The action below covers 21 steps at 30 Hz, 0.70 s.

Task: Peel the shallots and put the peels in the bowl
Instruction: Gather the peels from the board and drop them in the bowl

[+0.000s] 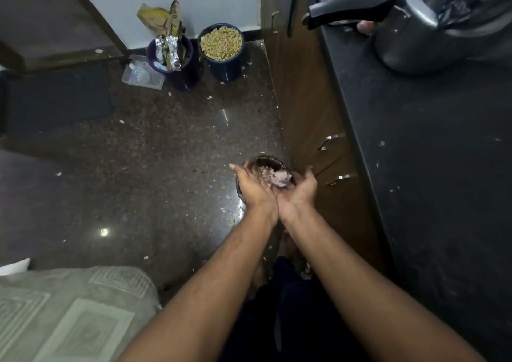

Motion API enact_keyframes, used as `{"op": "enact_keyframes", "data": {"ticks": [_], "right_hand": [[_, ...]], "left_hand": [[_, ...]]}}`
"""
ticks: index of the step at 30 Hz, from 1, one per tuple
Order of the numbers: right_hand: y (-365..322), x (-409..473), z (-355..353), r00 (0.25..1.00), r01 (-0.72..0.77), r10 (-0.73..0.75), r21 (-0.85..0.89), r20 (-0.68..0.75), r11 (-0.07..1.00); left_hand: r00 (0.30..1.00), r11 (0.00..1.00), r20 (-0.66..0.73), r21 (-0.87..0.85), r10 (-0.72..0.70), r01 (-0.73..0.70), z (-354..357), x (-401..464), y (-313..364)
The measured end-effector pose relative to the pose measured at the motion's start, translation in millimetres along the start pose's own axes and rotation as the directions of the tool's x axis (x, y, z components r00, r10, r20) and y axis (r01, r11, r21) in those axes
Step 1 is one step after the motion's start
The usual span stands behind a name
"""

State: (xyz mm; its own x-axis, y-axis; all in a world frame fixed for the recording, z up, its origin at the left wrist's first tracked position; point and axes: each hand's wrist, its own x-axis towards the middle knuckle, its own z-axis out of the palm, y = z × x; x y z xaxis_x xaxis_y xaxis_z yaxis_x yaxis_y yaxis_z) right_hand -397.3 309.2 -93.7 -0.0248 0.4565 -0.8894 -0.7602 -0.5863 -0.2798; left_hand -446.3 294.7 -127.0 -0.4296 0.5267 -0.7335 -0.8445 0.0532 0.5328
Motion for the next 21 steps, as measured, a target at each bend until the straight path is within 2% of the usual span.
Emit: {"op": "enact_keyframes", "data": {"ticks": [3,9,21], "right_hand": [[-1.8,11.4,10.8,0.999,-0.043,0.044,-0.034,0.013,0.998],[0.0,14.8,1.7,1.0,-0.021,0.023,-0.147,0.014,0.989],[-19.4,-38.7,-56.5,0.985,0.123,-0.089,-0.246,0.147,0.962]], "left_hand": [[0.997,0.999,-0.082,-0.029,0.013,-0.015,3.1,14.5,1.5],[0.996,1.0,-0.088,-0.026,-0.004,0.001,-2.8,3.2,1.4],[0.992,0.992,0.097,0.083,0.082,-0.091,-35.7,-58.7,13.0]]}}
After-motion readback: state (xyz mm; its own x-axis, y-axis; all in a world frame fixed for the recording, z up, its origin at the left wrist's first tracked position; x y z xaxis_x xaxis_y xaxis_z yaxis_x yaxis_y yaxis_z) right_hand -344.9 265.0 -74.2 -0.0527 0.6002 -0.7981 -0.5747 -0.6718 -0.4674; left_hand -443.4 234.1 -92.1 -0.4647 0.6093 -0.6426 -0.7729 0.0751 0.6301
